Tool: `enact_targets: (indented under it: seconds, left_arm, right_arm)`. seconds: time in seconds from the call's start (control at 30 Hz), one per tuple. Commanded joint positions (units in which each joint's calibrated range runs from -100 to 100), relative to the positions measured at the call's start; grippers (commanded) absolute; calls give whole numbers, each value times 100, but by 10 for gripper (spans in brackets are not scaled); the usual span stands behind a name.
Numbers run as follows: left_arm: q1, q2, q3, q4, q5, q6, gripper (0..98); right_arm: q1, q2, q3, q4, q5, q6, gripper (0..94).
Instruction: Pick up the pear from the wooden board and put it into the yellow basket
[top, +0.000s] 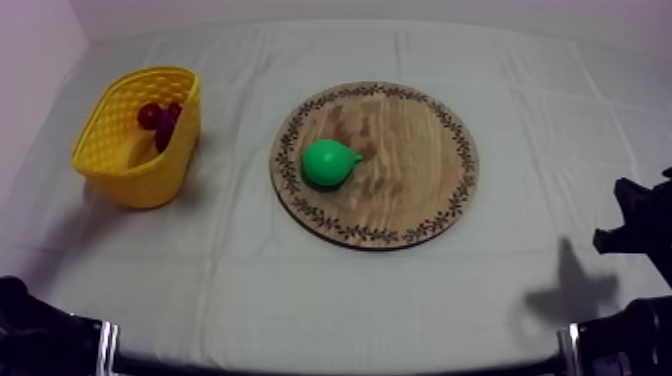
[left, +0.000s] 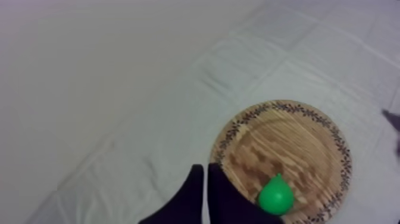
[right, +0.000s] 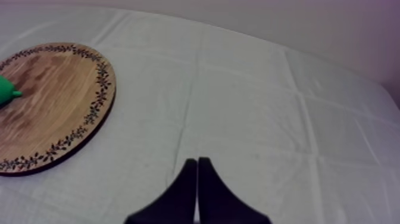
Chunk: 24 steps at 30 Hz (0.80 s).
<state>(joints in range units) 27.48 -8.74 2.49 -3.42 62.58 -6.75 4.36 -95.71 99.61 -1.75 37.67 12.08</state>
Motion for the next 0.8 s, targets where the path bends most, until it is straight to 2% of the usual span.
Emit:
enact_targets:
  seconds: [0.0,0.37,0.57,0.77]
  left_arm:
    - [131,182,-27,-67,24,49,0]
    - [435,1235,-163,-338,7,159,0]
    - [447,1612,-108,-362,-2,92,0]
    - [429,1763,-154,-348,180,-113,0]
  right_arm:
    - [1,-5,5,2,0,1,3]
    - [1,-5,5,2,0,1,3]
    - [1,-5,5,2,0,1,3]
    - [1,-5,5,2,0,1,3]
